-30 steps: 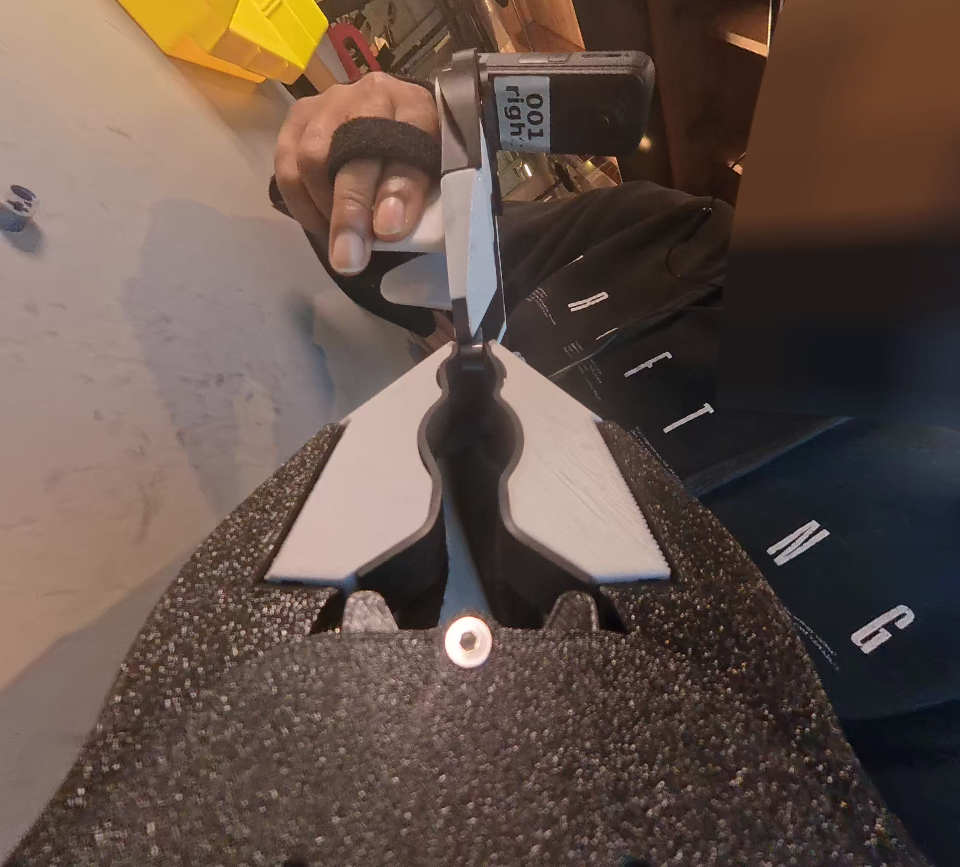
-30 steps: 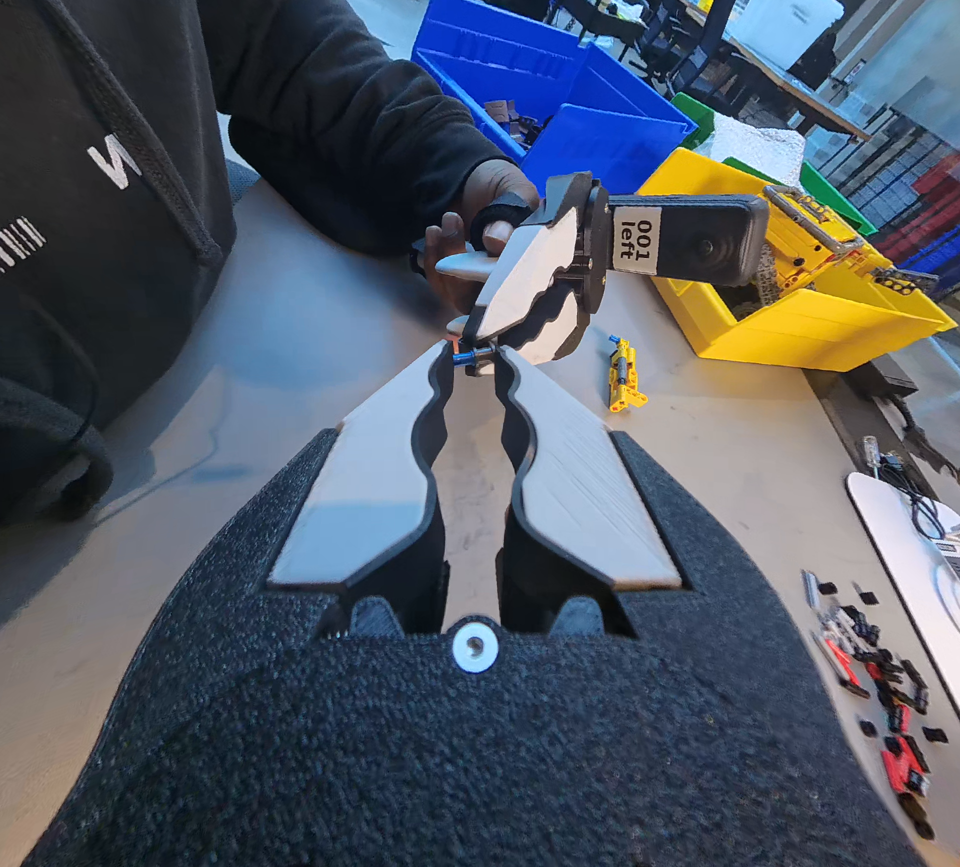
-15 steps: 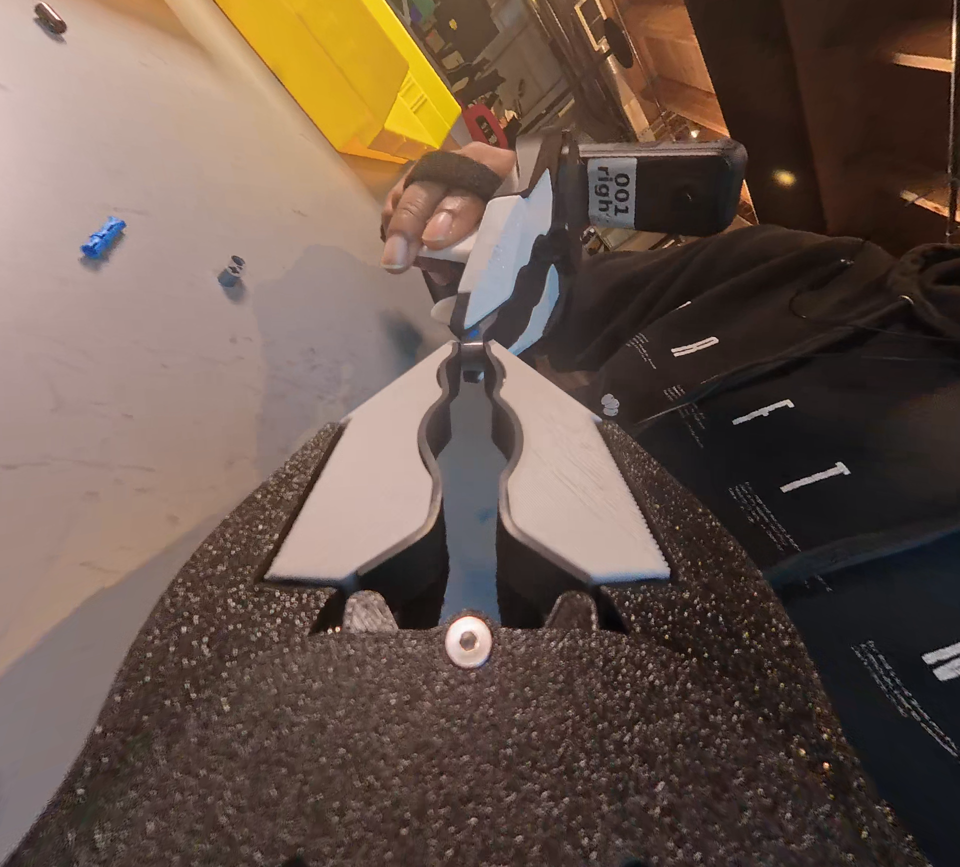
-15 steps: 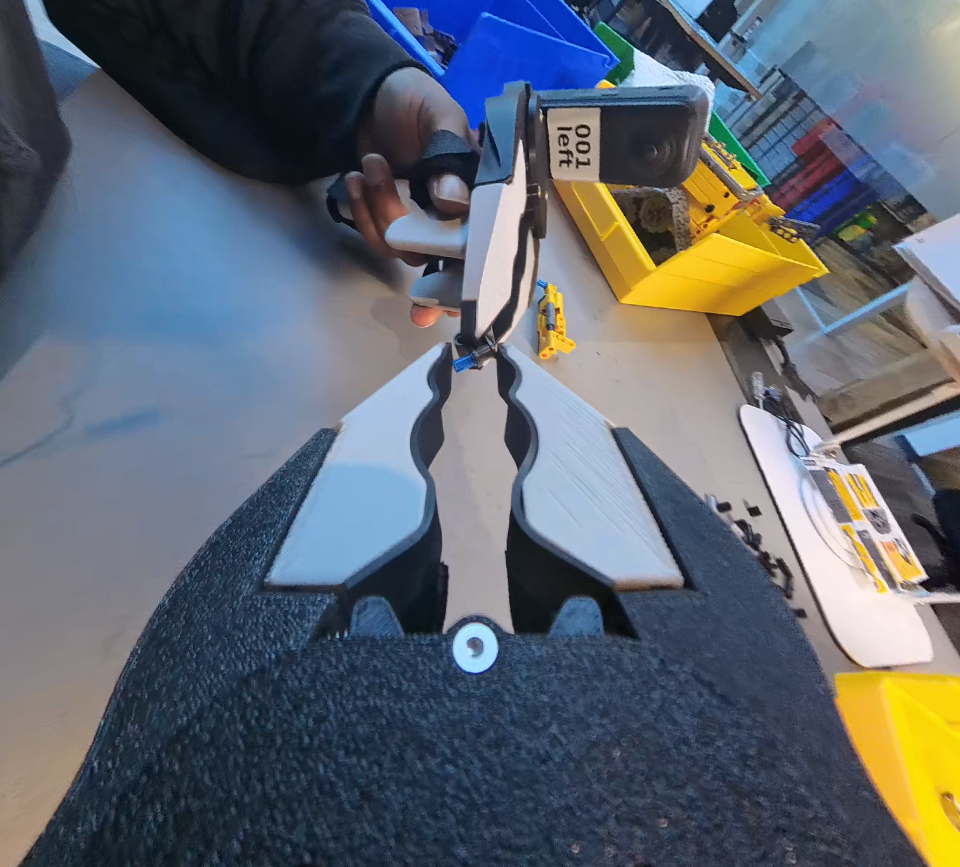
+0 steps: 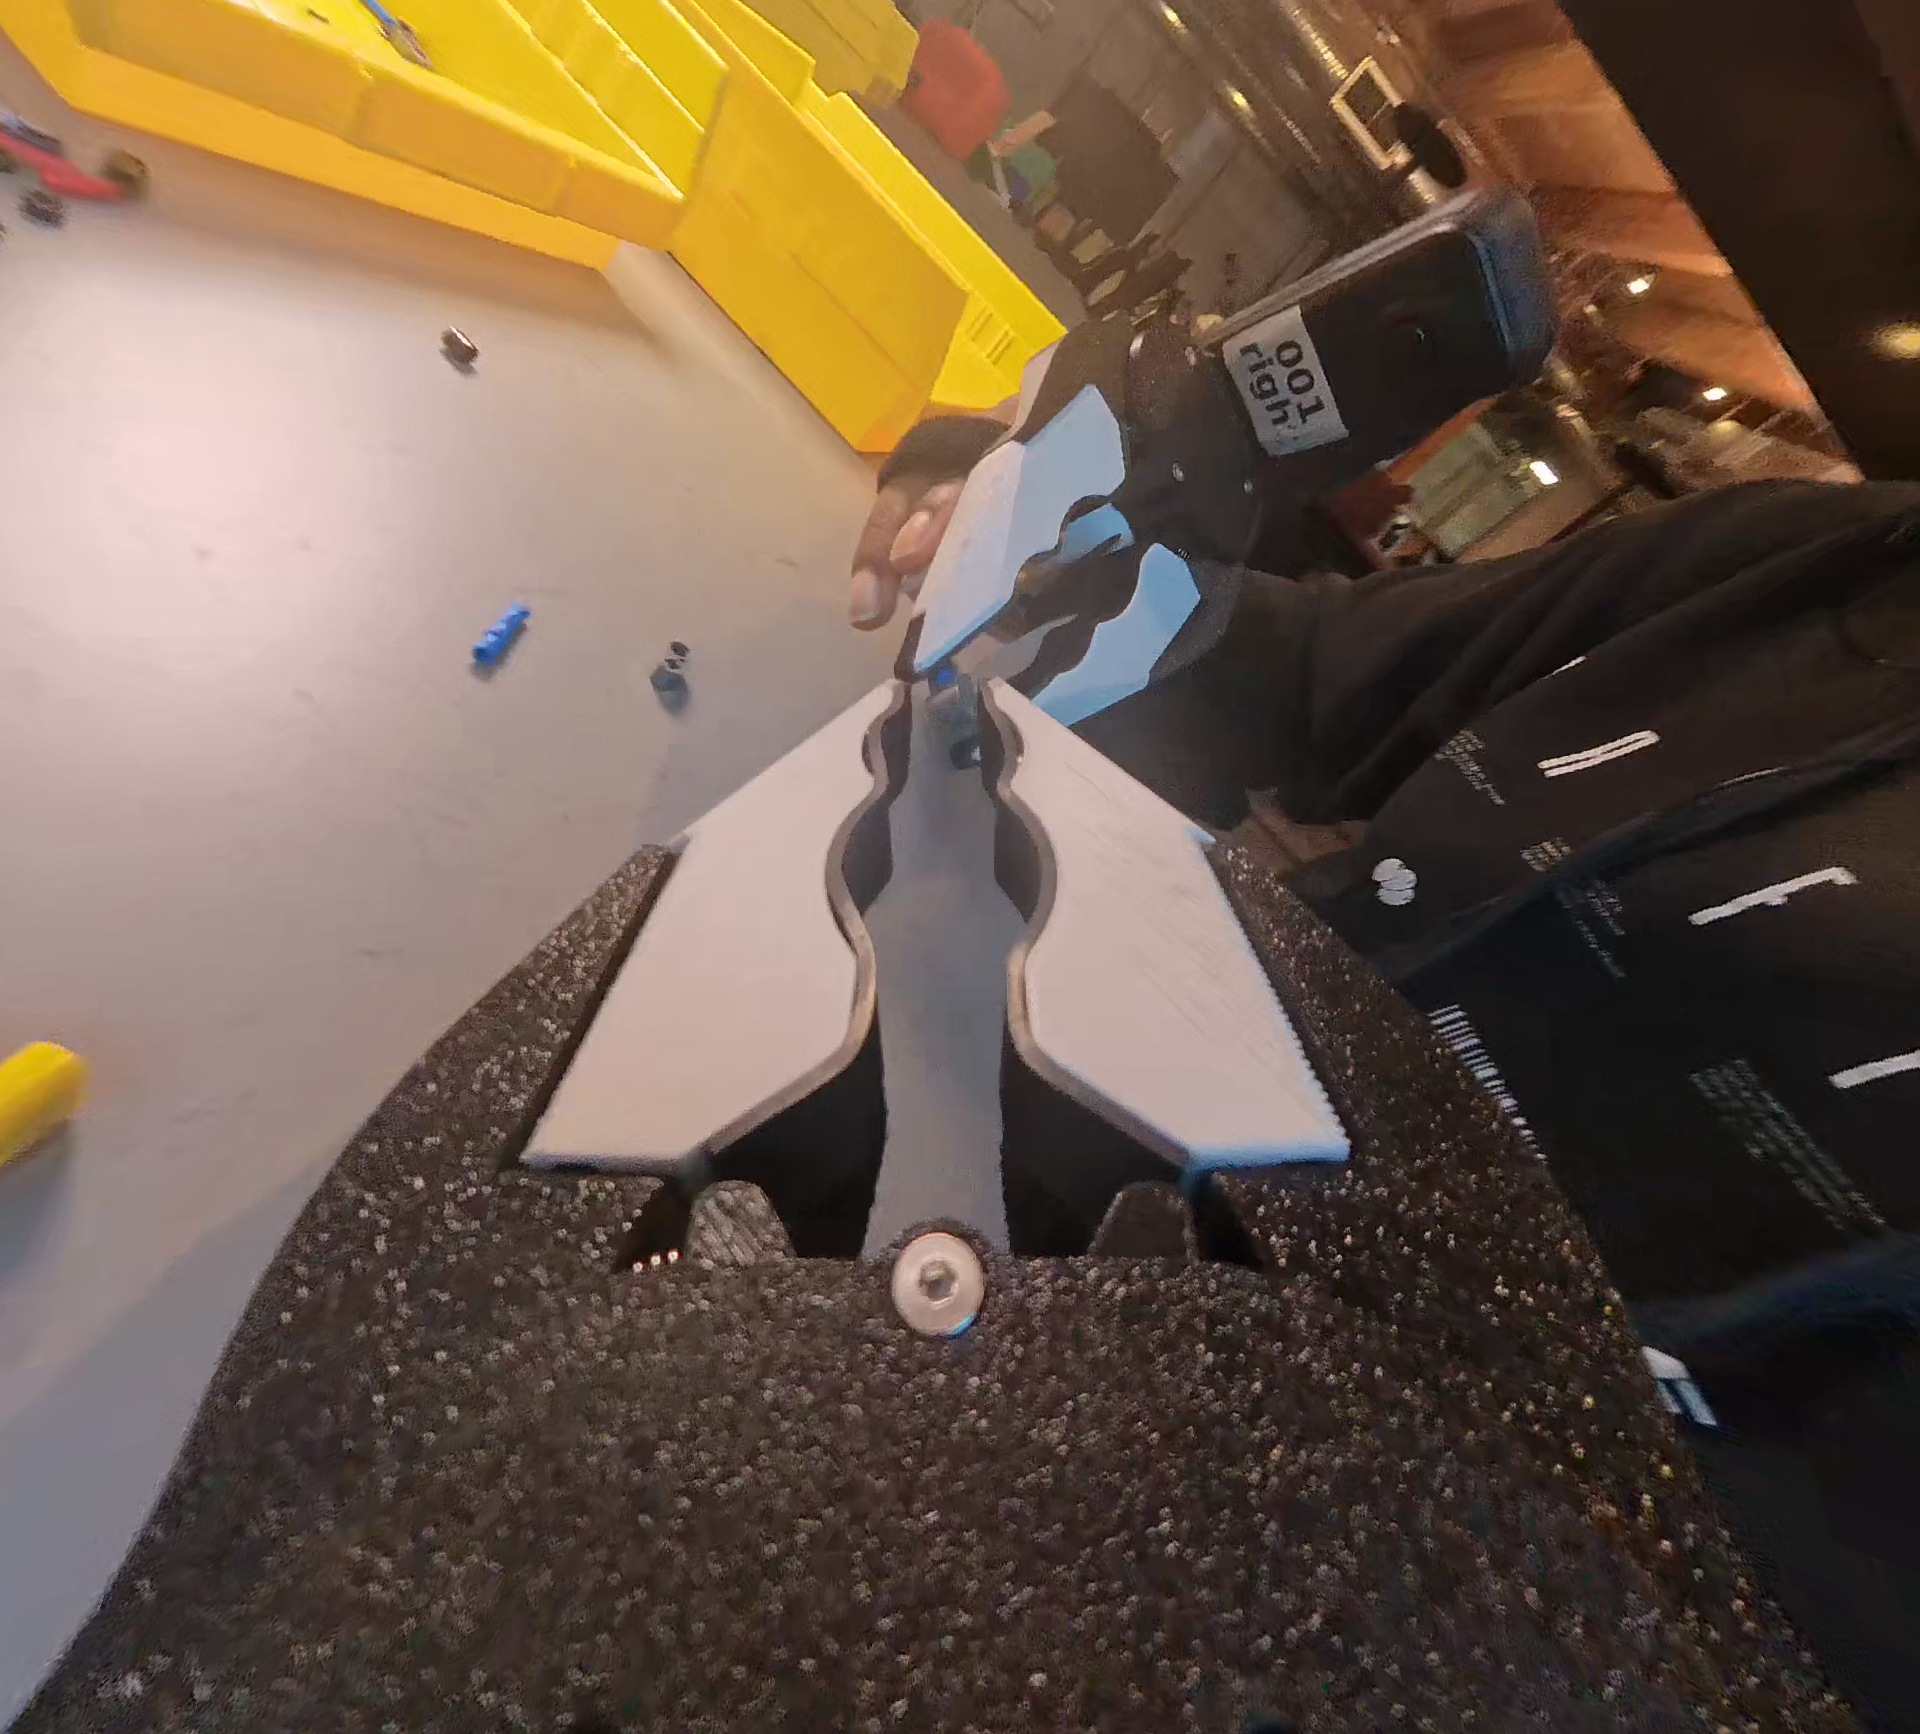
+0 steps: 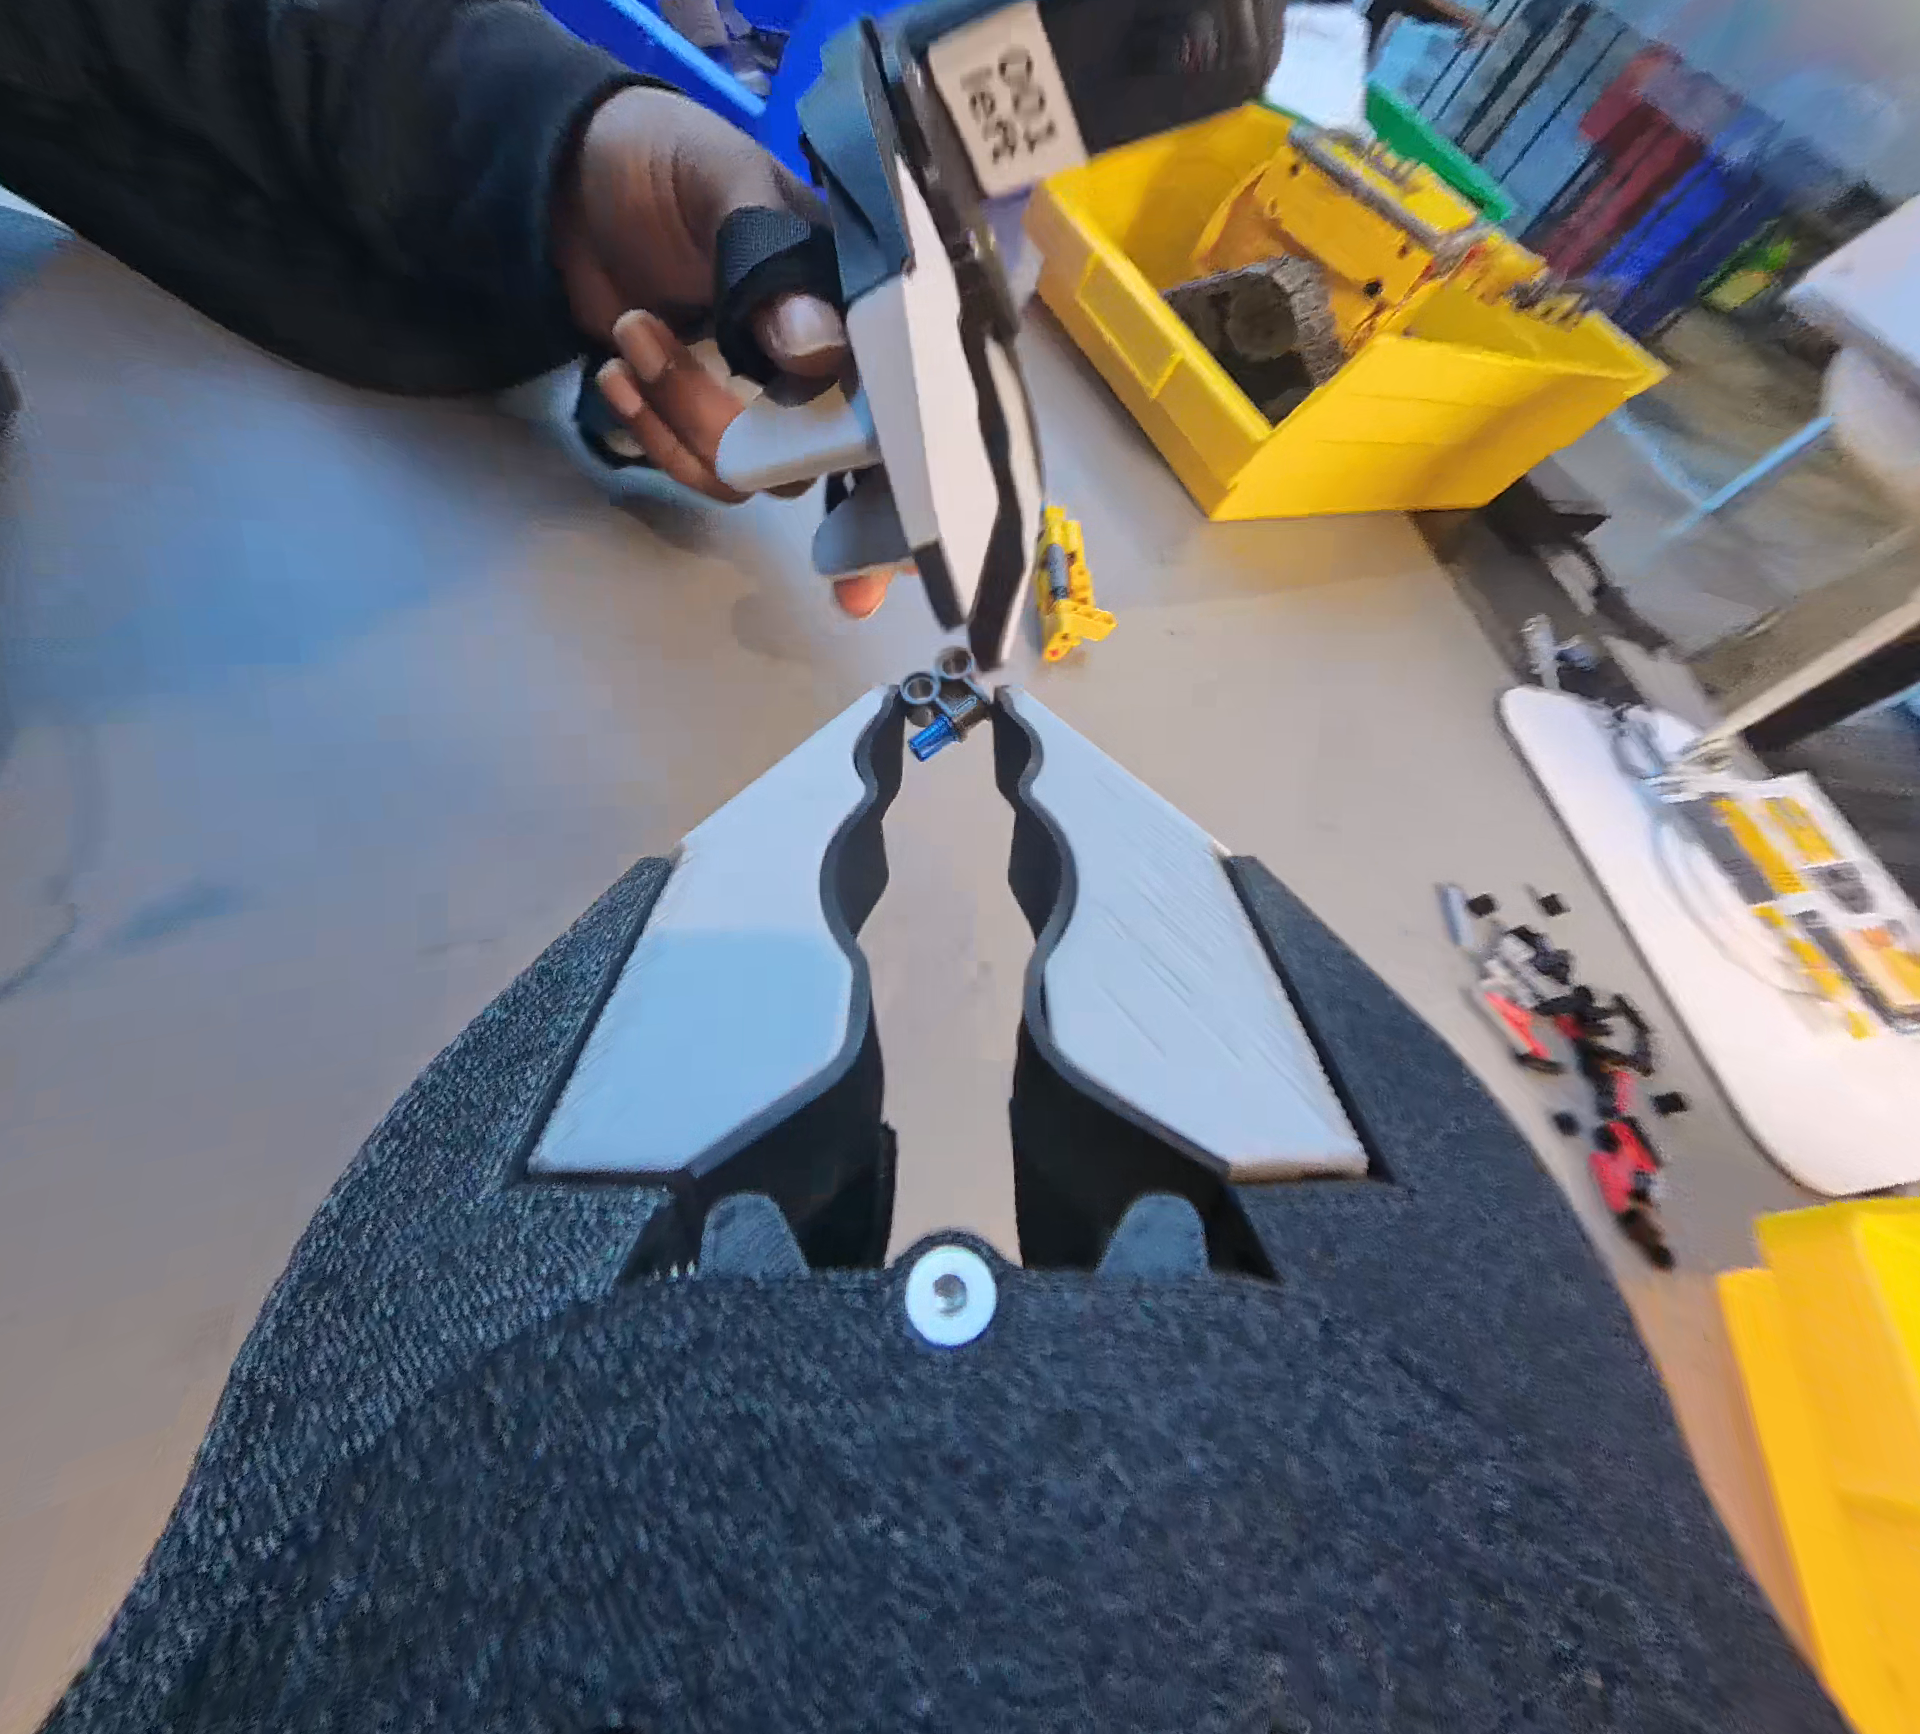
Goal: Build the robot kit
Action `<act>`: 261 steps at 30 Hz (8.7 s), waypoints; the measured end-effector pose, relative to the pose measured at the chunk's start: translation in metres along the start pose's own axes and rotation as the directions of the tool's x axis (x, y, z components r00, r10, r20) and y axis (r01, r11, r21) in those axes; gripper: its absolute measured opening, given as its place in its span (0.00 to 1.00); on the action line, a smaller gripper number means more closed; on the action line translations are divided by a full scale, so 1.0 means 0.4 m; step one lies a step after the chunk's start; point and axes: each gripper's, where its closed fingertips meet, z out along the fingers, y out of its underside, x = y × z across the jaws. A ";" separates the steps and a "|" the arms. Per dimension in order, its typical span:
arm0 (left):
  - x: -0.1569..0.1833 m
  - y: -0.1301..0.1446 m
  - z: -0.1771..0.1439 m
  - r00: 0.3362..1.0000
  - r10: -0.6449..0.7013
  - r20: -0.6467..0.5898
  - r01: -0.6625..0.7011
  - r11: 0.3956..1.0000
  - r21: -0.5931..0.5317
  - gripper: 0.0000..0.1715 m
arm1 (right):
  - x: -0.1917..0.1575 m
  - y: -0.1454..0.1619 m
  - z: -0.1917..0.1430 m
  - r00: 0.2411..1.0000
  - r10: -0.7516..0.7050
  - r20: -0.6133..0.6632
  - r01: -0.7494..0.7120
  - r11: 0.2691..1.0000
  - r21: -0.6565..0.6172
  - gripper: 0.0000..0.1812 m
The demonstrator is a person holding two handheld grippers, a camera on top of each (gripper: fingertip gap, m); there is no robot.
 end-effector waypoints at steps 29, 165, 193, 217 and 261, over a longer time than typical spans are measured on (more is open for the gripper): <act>-0.118 0.050 -0.036 0.765 0.556 0.325 -0.443 0.821 -0.361 0.13 | 0.091 0.234 -0.076 0.967 0.253 -0.027 -0.245 0.899 -0.364 0.14; 0.020 -0.030 0.039 0.658 0.705 0.262 -0.660 0.709 -0.249 0.02 | 0.053 -0.080 -0.071 0.922 0.282 0.266 -0.343 0.914 0.218 0.07; -0.010 -0.001 0.076 0.727 0.653 0.212 -0.607 0.756 -0.246 0.07 | 0.051 -0.013 -0.079 0.931 0.268 0.250 -0.292 0.954 0.067 0.03; -0.188 0.124 0.185 0.781 0.625 -0.016 -0.487 0.593 -0.641 0.05 | 0.072 0.201 -0.122 0.927 0.336 0.169 -0.278 0.915 -0.293 0.03; -0.182 0.128 0.192 0.805 0.594 0.002 -0.466 0.634 -0.617 0.04 | 0.030 0.237 -0.073 0.968 0.184 0.169 -0.103 0.911 -0.400 0.02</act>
